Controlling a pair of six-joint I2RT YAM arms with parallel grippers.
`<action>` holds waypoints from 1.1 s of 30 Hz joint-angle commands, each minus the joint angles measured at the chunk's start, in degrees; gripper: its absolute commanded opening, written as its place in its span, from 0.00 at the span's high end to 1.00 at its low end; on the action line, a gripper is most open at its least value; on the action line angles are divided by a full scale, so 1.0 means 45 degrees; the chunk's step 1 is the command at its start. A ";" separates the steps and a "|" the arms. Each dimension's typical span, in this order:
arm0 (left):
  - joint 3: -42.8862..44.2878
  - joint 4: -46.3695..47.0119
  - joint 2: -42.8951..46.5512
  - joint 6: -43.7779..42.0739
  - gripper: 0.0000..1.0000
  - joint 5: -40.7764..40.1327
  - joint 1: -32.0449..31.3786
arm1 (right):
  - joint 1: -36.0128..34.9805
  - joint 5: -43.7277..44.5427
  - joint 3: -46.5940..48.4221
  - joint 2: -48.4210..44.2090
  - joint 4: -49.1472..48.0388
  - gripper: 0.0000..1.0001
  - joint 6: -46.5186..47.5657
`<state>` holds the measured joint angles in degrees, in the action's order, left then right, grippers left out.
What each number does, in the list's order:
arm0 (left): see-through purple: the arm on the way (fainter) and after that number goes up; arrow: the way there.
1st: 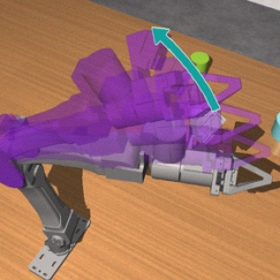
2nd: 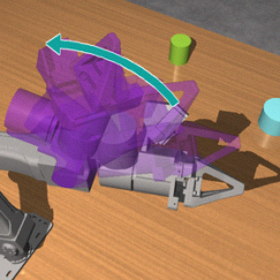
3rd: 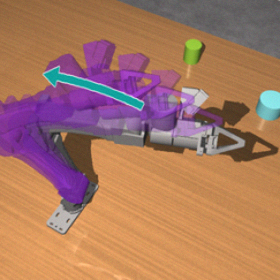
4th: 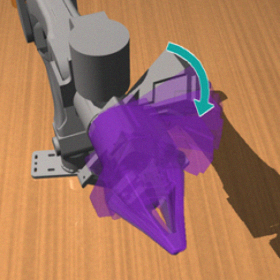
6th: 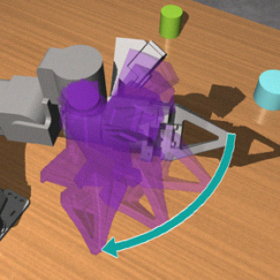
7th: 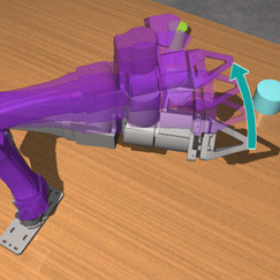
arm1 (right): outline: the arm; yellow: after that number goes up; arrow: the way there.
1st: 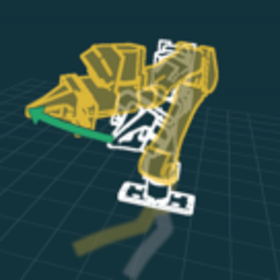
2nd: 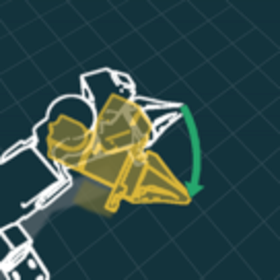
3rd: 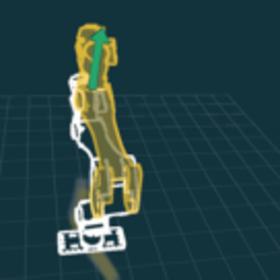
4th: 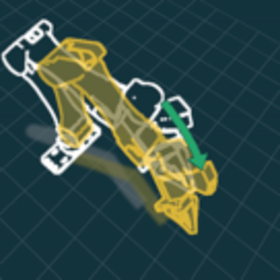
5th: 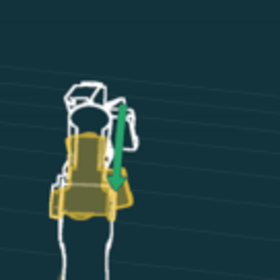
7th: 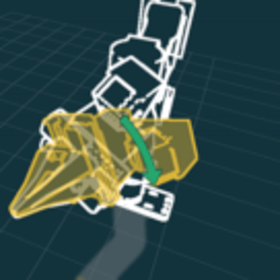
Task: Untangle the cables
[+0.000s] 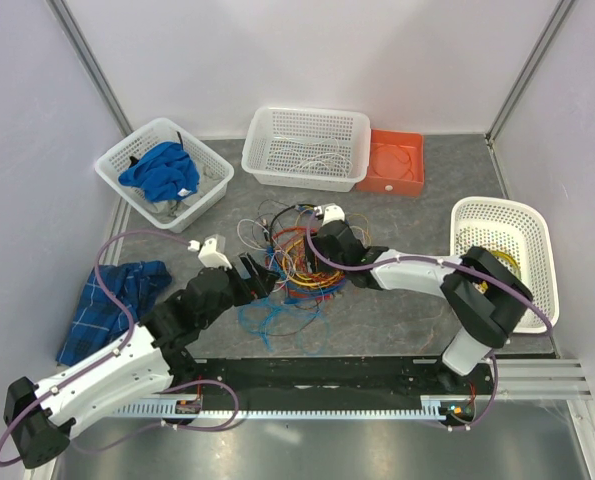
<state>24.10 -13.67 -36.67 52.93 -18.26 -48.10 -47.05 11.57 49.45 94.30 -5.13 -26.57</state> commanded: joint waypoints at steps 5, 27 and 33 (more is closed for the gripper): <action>-0.0687 -0.0223 0.0783 0.0777 0.04 0.0211 -0.0035 | -0.0112 0.0416 0.0144 0.0707 0.0162 0.87 0.0240; 0.1832 0.1805 0.0999 -0.2715 0.00 -0.2231 -0.0034 | -0.2397 0.3796 0.1688 -0.7928 0.3190 1.00 0.1783; 0.0897 0.6059 0.1157 -0.4104 0.00 0.0479 -0.0034 | -0.2397 0.3542 0.1082 -0.8143 0.3112 1.00 0.1315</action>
<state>29.85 -2.37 -31.42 41.85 -23.31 -48.10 -57.89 27.16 55.86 58.67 8.60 -19.73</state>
